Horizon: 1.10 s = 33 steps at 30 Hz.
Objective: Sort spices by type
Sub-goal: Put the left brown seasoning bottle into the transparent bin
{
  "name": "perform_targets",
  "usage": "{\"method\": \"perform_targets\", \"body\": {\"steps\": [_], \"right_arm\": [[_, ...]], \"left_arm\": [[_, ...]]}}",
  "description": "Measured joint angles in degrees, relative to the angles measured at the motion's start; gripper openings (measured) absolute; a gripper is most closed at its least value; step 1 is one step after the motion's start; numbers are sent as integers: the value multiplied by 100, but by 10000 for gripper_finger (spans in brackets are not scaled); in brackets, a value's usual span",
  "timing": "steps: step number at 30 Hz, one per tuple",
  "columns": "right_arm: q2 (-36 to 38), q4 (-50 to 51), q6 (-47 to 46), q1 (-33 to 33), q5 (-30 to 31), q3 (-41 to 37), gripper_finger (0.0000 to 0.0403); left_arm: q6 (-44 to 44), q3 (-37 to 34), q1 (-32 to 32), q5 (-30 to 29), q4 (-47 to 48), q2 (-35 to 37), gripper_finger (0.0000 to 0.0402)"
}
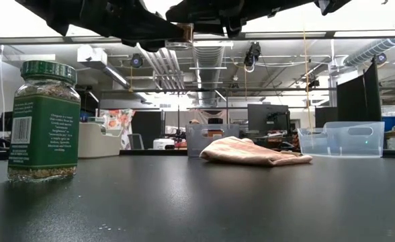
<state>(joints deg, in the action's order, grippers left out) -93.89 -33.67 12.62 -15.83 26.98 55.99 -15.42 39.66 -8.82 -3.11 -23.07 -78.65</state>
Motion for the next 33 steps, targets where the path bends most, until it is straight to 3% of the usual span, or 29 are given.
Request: {"method": "perform_targets", "body": {"steps": [11, 18, 29, 33], "right_arm": [[-2, -6, 1, 69, 12, 11, 167], [-2, 8, -53, 67, 14, 11, 167], [244, 96, -175, 67, 194, 9, 167], [303, 113, -234, 59, 732, 9, 167]], "left_arm": [[180, 0, -2, -427, -47, 0, 210], [176, 2, 0, -446, -20, 0, 236], [265, 7, 0, -768, 28, 15, 240], [266, 10, 8, -944, 24, 37, 240]]}}
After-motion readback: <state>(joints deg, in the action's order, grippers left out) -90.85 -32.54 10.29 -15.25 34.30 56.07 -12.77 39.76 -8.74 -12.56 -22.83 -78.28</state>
